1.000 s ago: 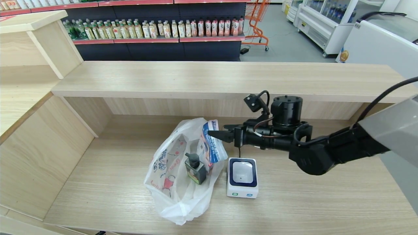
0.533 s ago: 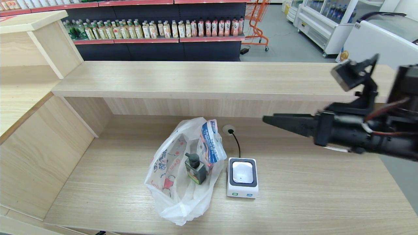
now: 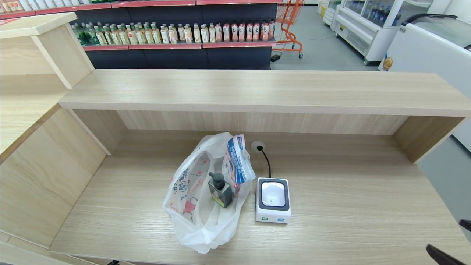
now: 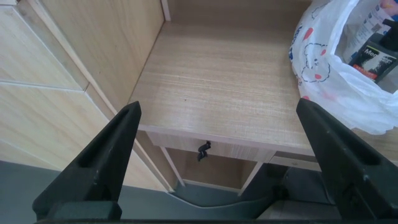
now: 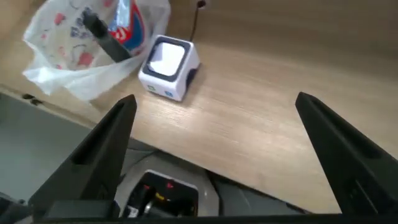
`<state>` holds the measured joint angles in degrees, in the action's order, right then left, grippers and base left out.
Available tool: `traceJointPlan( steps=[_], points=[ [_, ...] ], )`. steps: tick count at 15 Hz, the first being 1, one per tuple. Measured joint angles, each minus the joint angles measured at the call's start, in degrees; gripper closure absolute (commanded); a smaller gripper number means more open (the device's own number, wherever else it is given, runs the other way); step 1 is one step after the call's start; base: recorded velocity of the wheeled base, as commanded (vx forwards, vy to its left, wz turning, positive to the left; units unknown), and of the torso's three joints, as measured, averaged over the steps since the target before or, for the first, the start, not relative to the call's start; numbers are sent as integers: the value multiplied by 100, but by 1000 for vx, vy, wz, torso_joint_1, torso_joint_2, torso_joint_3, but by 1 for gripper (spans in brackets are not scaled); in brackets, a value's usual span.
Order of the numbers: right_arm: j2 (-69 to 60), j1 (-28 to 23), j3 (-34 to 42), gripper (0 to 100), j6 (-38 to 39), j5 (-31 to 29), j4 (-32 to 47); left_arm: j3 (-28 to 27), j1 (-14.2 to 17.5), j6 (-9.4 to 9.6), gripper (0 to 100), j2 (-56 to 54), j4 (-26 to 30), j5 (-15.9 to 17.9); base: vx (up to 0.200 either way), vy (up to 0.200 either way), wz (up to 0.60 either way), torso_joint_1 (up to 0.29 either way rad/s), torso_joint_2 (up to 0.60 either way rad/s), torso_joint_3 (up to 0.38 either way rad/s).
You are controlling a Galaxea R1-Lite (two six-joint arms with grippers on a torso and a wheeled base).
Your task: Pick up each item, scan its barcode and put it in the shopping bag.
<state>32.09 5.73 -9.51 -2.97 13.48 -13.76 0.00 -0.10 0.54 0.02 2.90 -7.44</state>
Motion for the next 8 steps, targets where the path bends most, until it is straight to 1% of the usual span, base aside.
traceJointPlan(
  steps=[2, 4, 7, 8],
  points=[
    [-1274, -218, 436, 0, -118, -356, 633, 0, 0, 0, 0, 0, 0, 2, 0, 0, 0, 0, 0, 0],
    [-2319, -439, 767, 0, -158, -796, 1002, 0, 0, 0, 0, 0, 0, 2, 0, 0, 0, 0, 0, 0],
    [-2961, -566, 926, 0, -149, -875, 1092, 0, 2, 0, 0, 0, -1, 2, 0, 0, 0, 0, 0, 0],
    [-3055, -573, 940, 100, -138, -886, 1098, 0, 2, 0, 0, 0, -1, 0, 0, 0, 0, 0, 0, 0]
  ],
)
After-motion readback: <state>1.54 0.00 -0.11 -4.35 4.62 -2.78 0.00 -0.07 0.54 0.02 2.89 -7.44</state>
